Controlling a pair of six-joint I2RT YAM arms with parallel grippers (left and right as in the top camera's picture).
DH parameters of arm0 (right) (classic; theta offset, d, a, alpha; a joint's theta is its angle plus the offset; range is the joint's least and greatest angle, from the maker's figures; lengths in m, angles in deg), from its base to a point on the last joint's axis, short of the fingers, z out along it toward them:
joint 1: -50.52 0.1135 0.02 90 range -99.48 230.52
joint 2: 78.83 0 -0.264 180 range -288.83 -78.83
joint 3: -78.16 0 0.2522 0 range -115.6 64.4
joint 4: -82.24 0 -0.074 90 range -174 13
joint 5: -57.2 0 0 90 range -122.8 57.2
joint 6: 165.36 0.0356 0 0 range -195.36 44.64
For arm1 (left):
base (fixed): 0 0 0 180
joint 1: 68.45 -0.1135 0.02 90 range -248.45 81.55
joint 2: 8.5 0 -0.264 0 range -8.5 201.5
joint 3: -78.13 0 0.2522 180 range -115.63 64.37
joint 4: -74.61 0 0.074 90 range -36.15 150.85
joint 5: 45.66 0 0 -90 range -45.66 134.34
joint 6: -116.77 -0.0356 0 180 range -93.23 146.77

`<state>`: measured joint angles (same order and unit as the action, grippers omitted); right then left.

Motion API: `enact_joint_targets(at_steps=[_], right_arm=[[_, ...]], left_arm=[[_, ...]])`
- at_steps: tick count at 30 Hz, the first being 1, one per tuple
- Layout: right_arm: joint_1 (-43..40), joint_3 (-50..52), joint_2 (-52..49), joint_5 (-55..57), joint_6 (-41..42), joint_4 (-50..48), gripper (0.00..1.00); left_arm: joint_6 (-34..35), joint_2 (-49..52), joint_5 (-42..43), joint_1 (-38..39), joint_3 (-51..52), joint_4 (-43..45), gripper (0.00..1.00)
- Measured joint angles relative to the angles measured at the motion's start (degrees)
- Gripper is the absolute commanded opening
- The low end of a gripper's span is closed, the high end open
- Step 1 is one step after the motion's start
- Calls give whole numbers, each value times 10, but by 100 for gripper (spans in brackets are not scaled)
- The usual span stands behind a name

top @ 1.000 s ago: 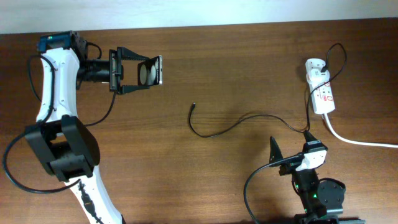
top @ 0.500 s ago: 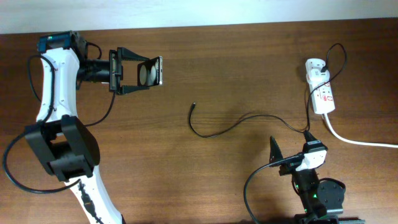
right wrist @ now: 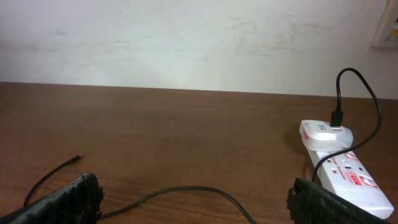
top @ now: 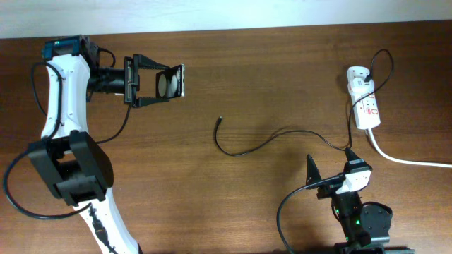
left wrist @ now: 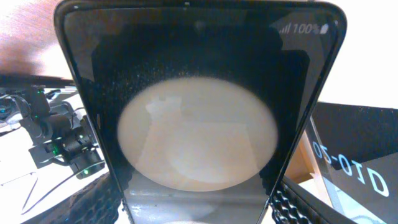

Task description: Plug charger to phone and switch on socket

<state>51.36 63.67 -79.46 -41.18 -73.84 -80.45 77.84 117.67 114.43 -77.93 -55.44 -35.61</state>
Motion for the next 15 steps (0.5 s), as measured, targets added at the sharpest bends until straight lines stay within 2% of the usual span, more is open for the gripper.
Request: enact_joint_targets(at_steps=[6,15], right_arm=[[0,0,0,0,0,0,99],[0,0,0,0,0,0,99]], left_arm=[[0,0,0,0,0,0,4],[0,0,0,0,0,0,6]])
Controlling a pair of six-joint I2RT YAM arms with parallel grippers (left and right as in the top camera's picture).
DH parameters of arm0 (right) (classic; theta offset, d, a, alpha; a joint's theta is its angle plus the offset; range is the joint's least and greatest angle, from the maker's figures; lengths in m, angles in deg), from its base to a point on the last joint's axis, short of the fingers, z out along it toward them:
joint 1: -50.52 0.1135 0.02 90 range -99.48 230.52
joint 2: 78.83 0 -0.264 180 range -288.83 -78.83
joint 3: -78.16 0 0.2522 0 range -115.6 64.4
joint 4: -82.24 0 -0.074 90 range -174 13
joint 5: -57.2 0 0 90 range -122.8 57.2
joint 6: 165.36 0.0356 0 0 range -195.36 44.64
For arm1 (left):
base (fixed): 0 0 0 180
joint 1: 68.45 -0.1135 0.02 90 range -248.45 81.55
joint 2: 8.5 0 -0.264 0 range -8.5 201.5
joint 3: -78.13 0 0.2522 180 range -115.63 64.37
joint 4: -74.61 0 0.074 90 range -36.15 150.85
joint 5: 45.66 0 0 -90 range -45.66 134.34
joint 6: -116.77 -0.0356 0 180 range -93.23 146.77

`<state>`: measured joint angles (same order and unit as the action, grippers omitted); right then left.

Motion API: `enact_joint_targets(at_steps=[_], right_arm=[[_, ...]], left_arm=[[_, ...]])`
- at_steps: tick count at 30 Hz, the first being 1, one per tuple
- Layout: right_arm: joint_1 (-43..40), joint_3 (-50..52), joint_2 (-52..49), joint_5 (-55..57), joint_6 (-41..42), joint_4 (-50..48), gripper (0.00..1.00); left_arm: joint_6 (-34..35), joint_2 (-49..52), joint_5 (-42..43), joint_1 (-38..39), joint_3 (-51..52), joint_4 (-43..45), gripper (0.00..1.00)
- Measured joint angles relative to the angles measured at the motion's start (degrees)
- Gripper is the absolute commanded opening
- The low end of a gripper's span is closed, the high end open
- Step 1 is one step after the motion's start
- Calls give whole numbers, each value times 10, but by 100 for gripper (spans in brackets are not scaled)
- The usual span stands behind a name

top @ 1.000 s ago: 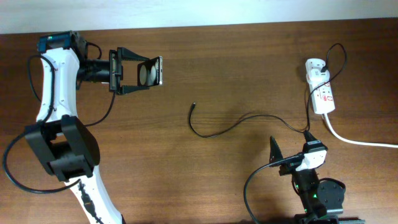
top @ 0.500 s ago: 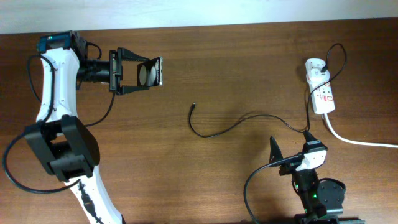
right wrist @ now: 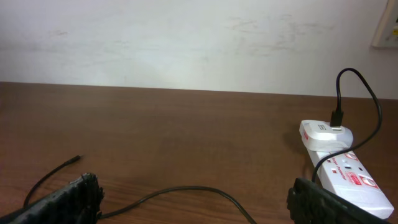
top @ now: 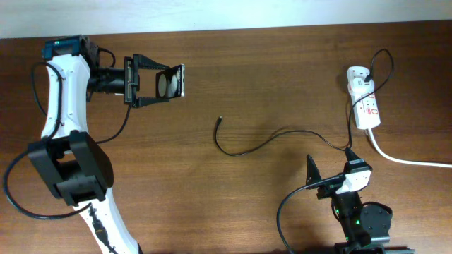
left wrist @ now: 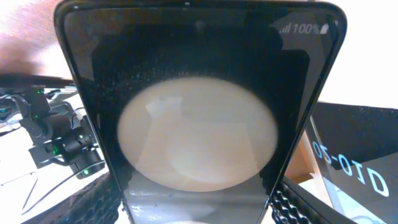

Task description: Plug charger to phone and switch on socket

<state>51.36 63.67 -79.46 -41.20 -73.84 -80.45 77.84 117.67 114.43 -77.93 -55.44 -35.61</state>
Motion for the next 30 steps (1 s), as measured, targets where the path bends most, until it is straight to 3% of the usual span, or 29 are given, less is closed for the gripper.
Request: enact_joint_targets(at_steps=[30], right_arm=[[0,0,0,0,0,0,99]], left_arm=[[0,0,-5,0,0,0,6]])
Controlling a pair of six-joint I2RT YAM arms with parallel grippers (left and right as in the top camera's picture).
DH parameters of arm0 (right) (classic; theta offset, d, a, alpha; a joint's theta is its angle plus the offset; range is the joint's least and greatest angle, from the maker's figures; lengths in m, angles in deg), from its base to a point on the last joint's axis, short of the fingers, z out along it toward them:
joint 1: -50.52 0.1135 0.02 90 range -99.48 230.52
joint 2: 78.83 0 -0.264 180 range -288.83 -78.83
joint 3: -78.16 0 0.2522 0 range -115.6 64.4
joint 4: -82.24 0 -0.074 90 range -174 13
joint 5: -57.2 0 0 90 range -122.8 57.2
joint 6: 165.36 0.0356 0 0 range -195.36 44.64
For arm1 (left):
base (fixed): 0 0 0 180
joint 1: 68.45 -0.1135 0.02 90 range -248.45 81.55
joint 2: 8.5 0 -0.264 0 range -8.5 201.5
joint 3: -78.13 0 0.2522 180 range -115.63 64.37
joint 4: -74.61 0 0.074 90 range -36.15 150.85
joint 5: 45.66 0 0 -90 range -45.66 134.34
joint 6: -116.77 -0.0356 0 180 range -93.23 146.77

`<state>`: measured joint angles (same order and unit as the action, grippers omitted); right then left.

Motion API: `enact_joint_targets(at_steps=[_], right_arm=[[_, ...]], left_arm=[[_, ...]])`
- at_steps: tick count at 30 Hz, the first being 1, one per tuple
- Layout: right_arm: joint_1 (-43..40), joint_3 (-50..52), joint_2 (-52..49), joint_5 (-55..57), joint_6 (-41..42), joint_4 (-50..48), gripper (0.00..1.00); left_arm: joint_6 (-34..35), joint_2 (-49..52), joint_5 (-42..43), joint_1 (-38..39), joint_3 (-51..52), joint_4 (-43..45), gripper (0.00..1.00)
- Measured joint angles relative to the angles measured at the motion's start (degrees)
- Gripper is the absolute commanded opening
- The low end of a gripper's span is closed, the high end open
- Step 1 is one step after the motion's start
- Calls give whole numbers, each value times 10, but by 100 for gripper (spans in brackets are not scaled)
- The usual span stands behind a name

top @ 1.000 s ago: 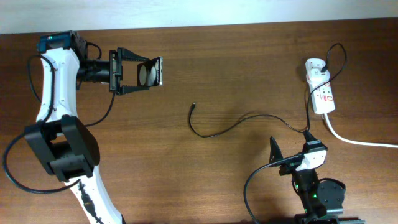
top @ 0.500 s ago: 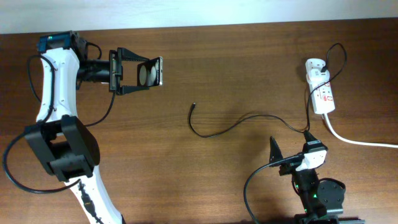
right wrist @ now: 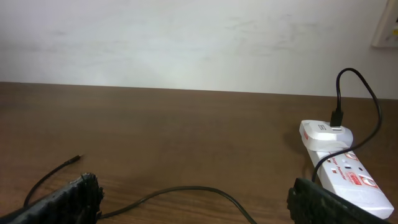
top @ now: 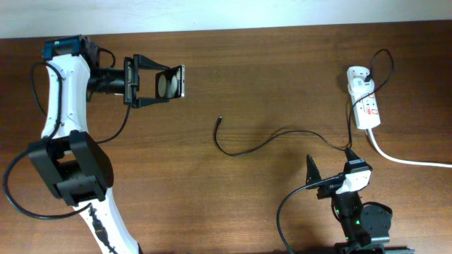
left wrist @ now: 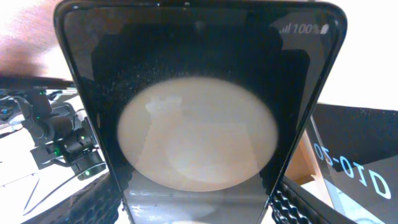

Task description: Plug charger to phone and switch on socket

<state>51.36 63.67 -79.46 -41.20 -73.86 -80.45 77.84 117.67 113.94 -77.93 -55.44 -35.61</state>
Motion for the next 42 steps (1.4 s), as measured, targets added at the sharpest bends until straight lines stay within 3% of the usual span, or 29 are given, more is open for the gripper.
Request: enact_joint_targets(at_steps=[7,8,10,15,31,35,42], right_arm=[[0,0,0,0,0,0,99],[0,0,0,0,0,0,99],[0,0,0,0,1,0,99],[0,0,0,0,0,0,99],[0,-1,0,-7,30,3,99],[0,-20,-3,-18,32,41,99],[0,-108,-21,-39,39,113,99]], left_arm=[[0,0,-2,0,0,0,6],[0,0,-2,0,0,0,14],[0,0,-2,0,0,0,14],[0,0,-2,0,0,0,5],[0,0,-2,0,0,0,11],[0,0,-2,0,0,0,4],[0,0,-2,0,0,0,4]])
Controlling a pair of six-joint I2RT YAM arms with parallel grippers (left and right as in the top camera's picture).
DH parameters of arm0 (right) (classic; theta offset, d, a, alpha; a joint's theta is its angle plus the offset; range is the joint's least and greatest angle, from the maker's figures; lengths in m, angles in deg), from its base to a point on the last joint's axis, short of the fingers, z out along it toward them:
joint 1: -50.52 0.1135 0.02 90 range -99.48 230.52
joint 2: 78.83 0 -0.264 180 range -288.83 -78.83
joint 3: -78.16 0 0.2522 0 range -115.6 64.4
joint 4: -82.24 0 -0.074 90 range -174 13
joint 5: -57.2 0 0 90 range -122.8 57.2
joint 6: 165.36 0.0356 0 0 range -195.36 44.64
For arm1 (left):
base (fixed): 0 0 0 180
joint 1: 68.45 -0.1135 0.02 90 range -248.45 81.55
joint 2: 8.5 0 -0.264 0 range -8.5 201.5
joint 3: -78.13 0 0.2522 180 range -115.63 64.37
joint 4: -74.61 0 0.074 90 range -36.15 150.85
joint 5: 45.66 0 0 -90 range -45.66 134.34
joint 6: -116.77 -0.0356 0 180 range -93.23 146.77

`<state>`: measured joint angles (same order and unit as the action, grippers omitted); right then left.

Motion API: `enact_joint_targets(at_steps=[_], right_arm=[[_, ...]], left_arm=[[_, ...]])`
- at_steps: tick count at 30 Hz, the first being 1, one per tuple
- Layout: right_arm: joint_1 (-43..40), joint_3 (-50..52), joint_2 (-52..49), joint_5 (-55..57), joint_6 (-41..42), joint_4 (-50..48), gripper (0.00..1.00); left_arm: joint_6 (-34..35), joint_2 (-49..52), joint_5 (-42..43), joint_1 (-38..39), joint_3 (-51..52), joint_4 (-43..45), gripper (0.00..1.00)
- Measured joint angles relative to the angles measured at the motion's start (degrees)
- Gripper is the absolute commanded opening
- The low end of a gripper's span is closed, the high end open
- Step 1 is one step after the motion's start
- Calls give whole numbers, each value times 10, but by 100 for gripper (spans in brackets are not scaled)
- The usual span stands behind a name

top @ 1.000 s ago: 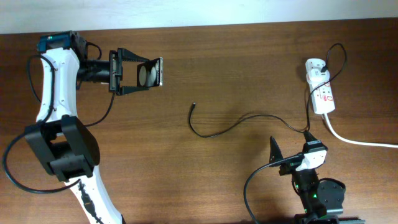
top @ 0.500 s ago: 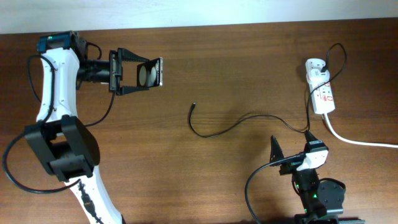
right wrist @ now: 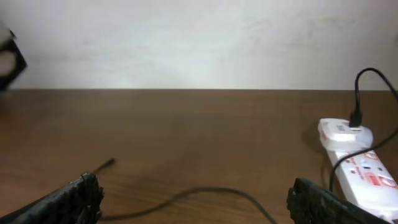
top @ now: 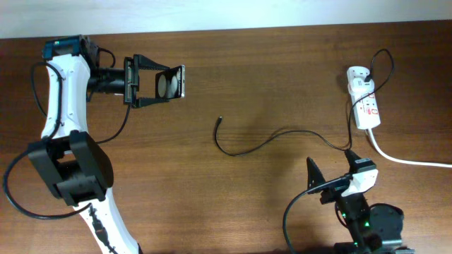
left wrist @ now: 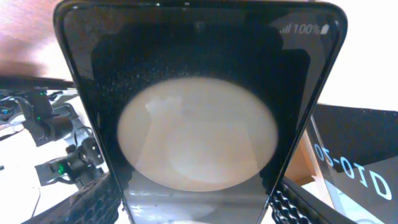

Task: Plug charger to phone and switch on socket
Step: 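Move the right gripper toward the black cable's plug end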

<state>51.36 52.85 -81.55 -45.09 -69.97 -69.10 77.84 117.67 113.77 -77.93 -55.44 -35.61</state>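
A dark phone [top: 169, 82] is held off the table at the upper left, my left gripper [top: 167, 82] shut on it. In the left wrist view the phone [left wrist: 199, 118] fills the frame, its screen showing a pale oval and "100%". The black charger cable [top: 254, 148] lies mid-table, its free plug tip [top: 220, 120] pointing up-left and clear of the phone. It runs right to a white charger [top: 359, 74] seated in the white power strip [top: 367, 106]. My right gripper [top: 336, 173] is open near the front edge, empty; its wrist view shows the cable [right wrist: 205, 193] ahead.
The power strip [right wrist: 364, 177] has a white mains cord [top: 409, 161] running off the right edge. The left arm [top: 60, 106] reaches along the table's left side. A white wall [right wrist: 199, 37] stands behind the far edge of the table.
My right arm has shifted slightly toward the front right, and its view now looks further left and is blurred. The left gripper, phone and cable are unchanged.
Through all three earlier moments my left gripper held the phone off the table at the upper left, and my right gripper stayed open near the front edge behind the cable. Only now has the right arm shifted a little.
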Motion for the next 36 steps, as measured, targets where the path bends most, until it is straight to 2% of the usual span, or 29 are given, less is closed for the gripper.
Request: enact_joint_targets(at_steps=[4,12,17,26,36], right_arm=[[0,-42,-56,-24,24,1,99],[0,-181,-240,-84,35,37,99],[0,-253,-306,-129,35,67,99],[0,-262,-325,-191,36,102,99],[0,-263,-480,-319,58,101,99]], left_arm=[[0,0,-12,0,0,0,0],[2,0,-53,26,0,0,0],[2,0,-91,51,0,0,0],[2,0,-207,76,0,0,0],[37,0,-312,102,0,36,0]])
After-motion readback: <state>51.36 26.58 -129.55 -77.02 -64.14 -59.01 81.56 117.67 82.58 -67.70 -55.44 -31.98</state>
